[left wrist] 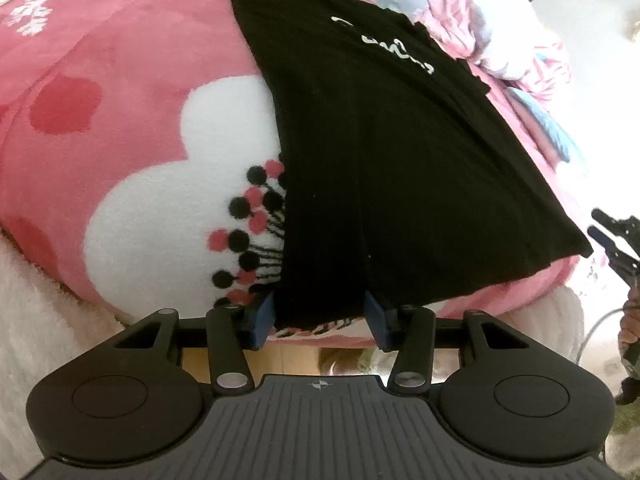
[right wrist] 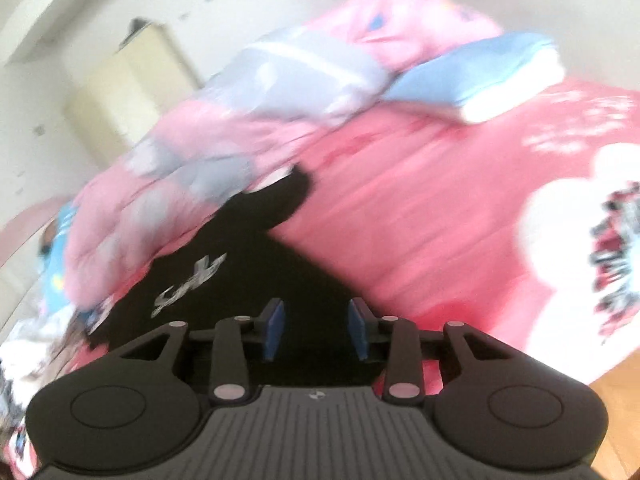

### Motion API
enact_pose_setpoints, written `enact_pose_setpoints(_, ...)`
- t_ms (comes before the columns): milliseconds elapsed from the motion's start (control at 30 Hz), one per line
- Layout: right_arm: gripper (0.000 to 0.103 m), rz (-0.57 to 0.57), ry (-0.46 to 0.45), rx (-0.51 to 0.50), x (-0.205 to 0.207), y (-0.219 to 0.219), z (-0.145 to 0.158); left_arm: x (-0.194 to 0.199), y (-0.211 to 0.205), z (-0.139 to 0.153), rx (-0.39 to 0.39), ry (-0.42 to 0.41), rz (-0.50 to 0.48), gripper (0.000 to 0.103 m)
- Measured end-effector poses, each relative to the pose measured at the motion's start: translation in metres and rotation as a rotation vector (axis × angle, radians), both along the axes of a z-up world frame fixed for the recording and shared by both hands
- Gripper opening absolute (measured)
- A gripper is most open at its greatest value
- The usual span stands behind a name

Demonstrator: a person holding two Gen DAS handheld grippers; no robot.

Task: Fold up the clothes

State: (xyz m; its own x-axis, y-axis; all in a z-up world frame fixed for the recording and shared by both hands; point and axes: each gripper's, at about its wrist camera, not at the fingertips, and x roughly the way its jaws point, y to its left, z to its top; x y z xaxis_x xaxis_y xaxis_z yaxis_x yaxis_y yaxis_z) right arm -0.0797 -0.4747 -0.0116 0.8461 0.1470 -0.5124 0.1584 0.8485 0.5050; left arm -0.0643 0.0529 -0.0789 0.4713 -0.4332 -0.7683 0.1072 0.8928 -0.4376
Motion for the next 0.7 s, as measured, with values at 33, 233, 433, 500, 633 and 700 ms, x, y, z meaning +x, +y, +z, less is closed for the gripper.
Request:
enact_pose_setpoints(33, 0.038, -0.012, 0.013, -0.008, 0.002, -0.006, -0.001, -0.002, -0.001, 0.0, 0.007, -0.002, 0.007, 0.046)
enact_pose_setpoints(233, 0.038, -0.023, 0.066, 0.042, 0.022, -0.034, -0.017, -0.005, -0.007, 0.002, 0.053, 0.001, 0.044, 0.039)
enact_pose_setpoints(433, 0.031, 0.099, 0.138, -0.009, 0.06, -0.026, -0.03, -0.007, -0.013, 0.003, 0.089, -0.012, 0.052, 0.033)
enact_pose_setpoints(500, 0.018, 0.136, 0.154, -0.055, 0.065, -0.016, -0.03, -0.008, -0.016, 0.003, 0.102, -0.018, 0.054, 0.028)
enact_pose_setpoints(633, 0.001, 0.166, 0.117, -0.148, 0.063, 0.002, -0.019, -0.009, -0.017, 0.004, 0.11, -0.026, 0.052, 0.021)
enact_pose_setpoints(700, 0.001, 0.136, 0.084, -0.168, 0.061, 0.001, -0.013, -0.009, -0.017, 0.004, 0.104, -0.027, 0.051, 0.021)
